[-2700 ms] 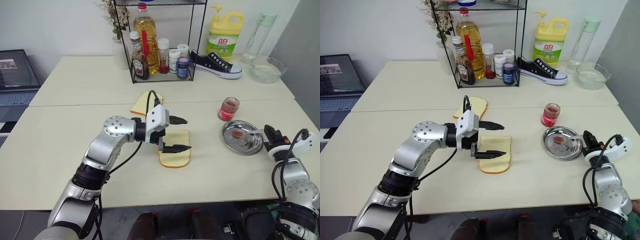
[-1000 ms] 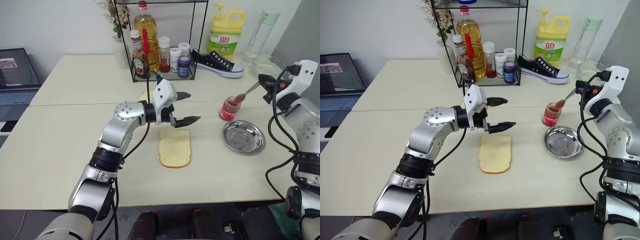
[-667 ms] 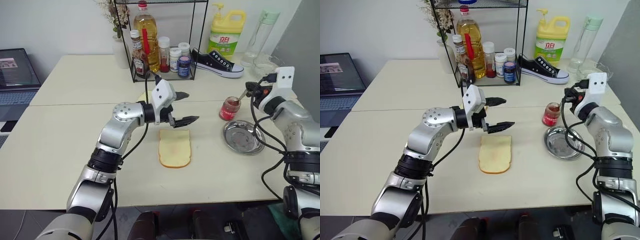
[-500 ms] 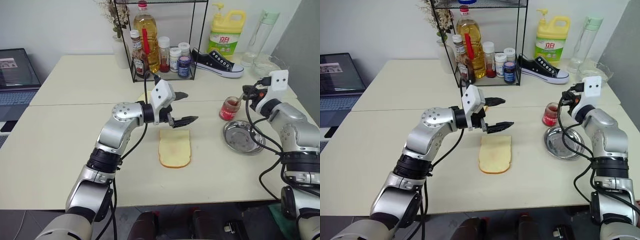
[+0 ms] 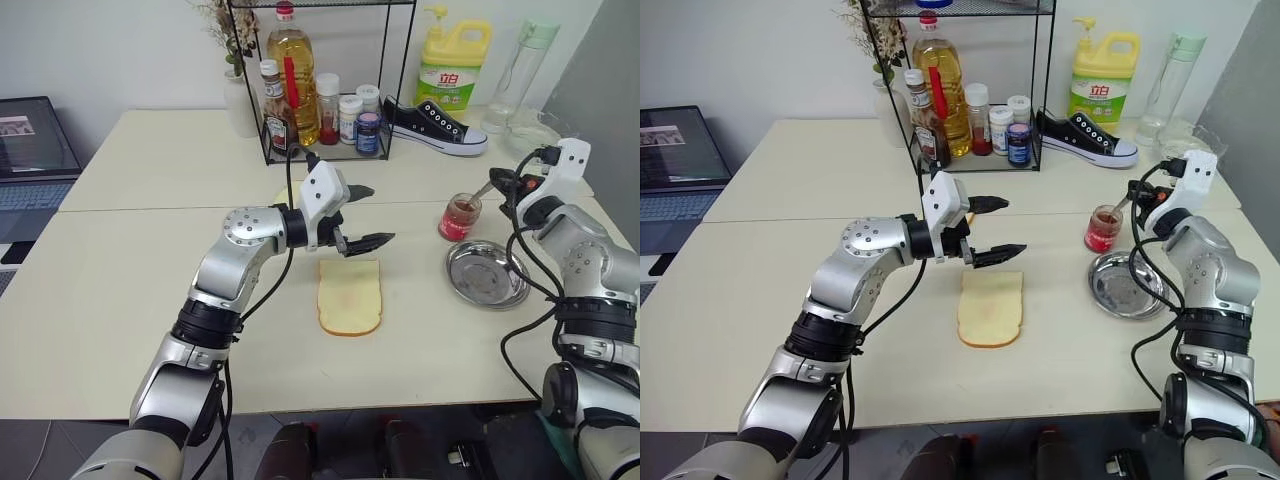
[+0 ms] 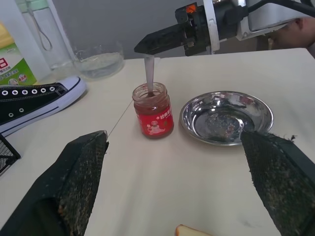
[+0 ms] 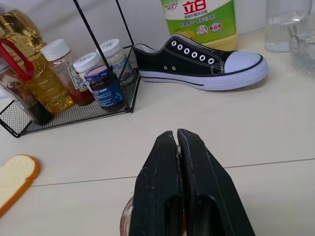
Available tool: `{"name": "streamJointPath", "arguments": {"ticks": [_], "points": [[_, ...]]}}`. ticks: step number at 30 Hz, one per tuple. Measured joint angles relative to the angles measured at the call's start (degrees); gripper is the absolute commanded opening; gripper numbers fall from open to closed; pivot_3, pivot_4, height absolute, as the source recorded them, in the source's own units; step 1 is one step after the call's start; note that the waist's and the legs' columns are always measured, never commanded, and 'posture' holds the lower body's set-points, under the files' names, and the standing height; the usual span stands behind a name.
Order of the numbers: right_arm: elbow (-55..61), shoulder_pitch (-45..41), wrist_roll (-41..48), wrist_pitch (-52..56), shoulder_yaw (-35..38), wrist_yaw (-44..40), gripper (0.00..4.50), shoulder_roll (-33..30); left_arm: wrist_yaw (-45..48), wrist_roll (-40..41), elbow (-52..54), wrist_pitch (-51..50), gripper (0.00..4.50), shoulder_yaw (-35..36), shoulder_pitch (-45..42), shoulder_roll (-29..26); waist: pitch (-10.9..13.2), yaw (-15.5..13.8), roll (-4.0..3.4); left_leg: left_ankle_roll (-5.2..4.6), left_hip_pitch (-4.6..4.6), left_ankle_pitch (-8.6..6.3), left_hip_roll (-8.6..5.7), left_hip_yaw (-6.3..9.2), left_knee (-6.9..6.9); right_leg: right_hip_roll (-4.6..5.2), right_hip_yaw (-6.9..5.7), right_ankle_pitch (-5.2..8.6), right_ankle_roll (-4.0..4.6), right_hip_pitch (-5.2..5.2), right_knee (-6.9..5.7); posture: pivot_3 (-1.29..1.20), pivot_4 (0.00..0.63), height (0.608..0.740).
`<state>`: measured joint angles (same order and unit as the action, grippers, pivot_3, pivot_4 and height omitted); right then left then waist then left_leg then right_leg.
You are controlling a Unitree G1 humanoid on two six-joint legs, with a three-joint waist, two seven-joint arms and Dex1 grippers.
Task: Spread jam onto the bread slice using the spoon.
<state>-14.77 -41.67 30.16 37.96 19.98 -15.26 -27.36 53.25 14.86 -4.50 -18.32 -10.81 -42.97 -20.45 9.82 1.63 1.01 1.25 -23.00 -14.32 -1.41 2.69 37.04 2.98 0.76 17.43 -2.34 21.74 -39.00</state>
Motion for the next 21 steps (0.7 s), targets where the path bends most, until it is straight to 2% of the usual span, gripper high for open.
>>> {"name": "streamJointPath", "arguments": {"ticks": [14,21], "points": [[2.06,0.00,1.04,2.80,3.76,2.09,0.05,0.24,1.24,-0.01,-0.06,0.22,4.50,-0.02,-0.02,-0.02,0.00,0.01,0.00,0.00,-0.01,0.00,0.00,-0.01,0.00,-0.01,0.00,0.00,0.00,0.01,-0.01,0.00,0.150,0.740],[2.28,-0.49,4.39,4.62,7.37,4.67,0.05,0.78,1.44,-0.03,-0.28,0.33,4.50,-0.02,-0.04,-0.02,0.00,0.01,0.00,-0.01,-0.01,0.00,0.00,-0.01,-0.01,-0.01,0.00,0.00,0.00,0.00,-0.01,0.00,0.150,0.740]]}}
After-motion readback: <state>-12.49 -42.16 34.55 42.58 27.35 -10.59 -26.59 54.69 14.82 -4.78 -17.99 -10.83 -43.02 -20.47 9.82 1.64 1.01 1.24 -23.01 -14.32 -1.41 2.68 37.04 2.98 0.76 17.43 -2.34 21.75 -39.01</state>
